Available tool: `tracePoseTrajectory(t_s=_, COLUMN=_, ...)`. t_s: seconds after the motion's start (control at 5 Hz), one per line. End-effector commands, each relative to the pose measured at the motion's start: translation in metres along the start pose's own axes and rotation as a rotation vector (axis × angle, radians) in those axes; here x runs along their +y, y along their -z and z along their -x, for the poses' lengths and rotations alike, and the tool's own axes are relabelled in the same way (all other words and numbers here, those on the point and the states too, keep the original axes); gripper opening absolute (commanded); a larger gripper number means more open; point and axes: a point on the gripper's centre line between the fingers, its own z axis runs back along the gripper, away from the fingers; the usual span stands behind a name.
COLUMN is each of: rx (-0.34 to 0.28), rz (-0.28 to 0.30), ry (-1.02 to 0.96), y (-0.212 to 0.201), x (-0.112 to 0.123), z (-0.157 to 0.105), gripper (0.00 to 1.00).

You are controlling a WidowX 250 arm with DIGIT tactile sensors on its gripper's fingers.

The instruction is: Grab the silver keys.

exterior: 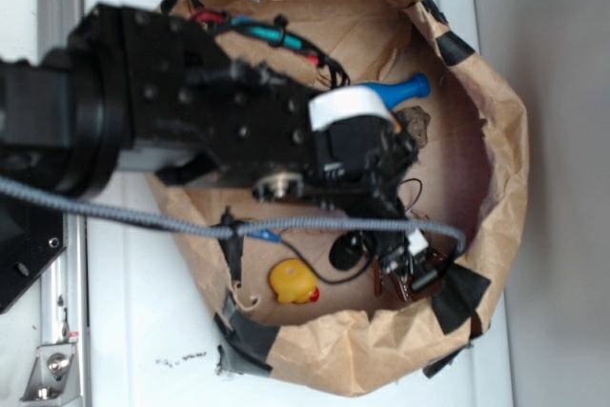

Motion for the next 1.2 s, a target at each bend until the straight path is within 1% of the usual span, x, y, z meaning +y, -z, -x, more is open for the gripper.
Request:
tracePoseTrajectory(t_s=0.0, rx=-0.047, rz=0.059, ry=-0.001, y=0.007, x=-0.019, z=-0.007, gripper=1.0)
tracePoseTrajectory(t_s=0.2, rx=-0.051, rz=0.077, ry=0.001, y=0.01, x=-0.021, z=-0.007, gripper=1.0)
tracePoseTrajectory(t_s=0.4, rx=-0.047, rz=0.085, ry=-0.018, y=0.008, x=-0.018, z=-0.006, gripper=0.0)
tracePoseTrajectory(t_s=1.0, rx=-0.09, rz=0.076, ry=-0.034, y=0.013, x=-0.008, z=0.004, gripper=0.0)
